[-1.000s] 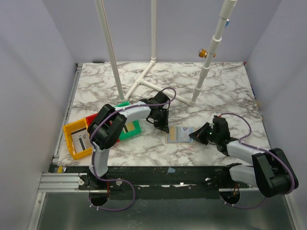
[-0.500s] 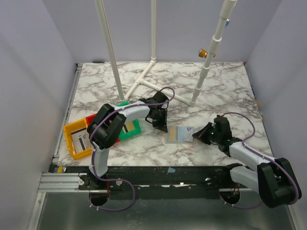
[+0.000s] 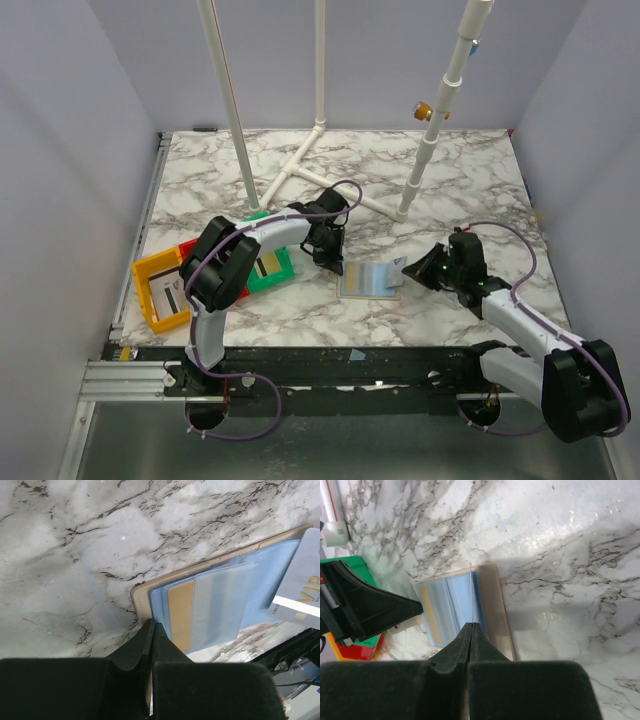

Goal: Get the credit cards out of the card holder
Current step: Remove the credit card from the card holder.

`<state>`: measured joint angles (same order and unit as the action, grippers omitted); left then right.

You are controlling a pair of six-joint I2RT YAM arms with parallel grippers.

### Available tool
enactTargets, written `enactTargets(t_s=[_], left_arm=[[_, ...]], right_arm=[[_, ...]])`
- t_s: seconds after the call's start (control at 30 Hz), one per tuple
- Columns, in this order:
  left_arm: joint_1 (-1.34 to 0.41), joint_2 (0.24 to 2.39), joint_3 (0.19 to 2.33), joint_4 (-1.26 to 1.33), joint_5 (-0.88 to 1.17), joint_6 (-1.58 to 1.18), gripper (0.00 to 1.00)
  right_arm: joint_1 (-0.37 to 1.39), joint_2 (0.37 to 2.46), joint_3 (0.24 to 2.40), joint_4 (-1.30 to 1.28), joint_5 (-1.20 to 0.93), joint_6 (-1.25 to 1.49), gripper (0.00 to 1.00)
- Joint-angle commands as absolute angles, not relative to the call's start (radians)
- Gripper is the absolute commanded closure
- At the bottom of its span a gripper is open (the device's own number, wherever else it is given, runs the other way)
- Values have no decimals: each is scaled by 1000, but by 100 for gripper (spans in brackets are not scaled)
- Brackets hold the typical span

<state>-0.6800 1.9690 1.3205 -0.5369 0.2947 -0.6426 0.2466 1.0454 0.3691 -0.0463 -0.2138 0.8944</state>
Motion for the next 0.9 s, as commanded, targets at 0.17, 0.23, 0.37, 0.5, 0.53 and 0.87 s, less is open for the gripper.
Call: enactTargets(t_s=[0.17, 0.23, 0.37, 0.5, 0.53, 0.87], left_arm=[[-670, 1909, 1359, -614, 223, -606, 99], [-670, 1893, 1366, -614, 234, -607, 93], [-669, 1849, 1376, -603, 274, -616, 70], [-654, 1798, 1365, -567, 347, -637, 49], [-648, 1787, 1356, -552, 375, -647, 45], [-578, 1683, 1219, -351, 603, -749, 15]], right_arm=[[240, 1017, 451, -106, -232, 879, 99], [240, 1017, 462, -106, -244, 882, 99], [241, 1024, 481, -105, -269, 888, 99], [240, 1026, 496, -100, -298, 901, 99], [241, 1027, 498, -95, -309, 904, 99], [241, 1060, 534, -32, -412, 952, 99]])
